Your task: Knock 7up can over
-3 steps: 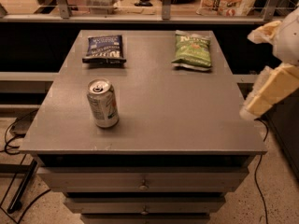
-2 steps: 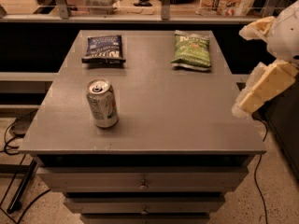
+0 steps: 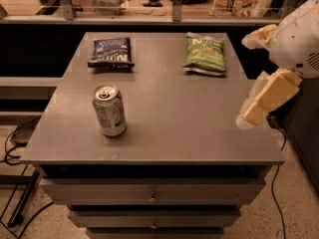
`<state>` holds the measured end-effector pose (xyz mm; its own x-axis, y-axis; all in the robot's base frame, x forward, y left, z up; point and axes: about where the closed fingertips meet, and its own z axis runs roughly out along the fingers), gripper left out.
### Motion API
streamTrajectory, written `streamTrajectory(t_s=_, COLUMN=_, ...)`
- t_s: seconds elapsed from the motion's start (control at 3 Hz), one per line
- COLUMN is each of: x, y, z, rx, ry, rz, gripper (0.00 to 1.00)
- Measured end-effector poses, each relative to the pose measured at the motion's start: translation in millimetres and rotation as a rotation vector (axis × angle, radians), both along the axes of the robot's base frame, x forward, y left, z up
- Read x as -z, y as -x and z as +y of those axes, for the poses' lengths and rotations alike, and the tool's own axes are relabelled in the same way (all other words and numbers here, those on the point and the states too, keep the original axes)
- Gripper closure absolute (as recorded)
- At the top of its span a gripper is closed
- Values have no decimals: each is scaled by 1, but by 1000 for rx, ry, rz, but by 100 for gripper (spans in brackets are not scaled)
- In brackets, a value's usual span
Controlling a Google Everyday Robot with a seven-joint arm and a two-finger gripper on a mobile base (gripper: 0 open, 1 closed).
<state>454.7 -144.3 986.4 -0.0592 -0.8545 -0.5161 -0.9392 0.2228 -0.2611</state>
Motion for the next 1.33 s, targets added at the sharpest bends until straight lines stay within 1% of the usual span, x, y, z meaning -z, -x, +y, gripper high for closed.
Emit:
streamTrajectory(t_s=0.33, x=17, y=1, z=41, rx=-66, ry=-69, rz=17, gripper=0)
streamTrajectory(t_s=0.67, x=38, y=1, z=96, rx=-140, ry=-162, rz=53, gripper=0)
streamTrajectory(t_s=1.0, x=60, y=4, z=149, rx=-185, ry=-236, rz=116, gripper=0)
streamTrajectory(t_s=1.33, x=61, y=5, z=152, rx=-187, ry=-236, rz=119, gripper=0)
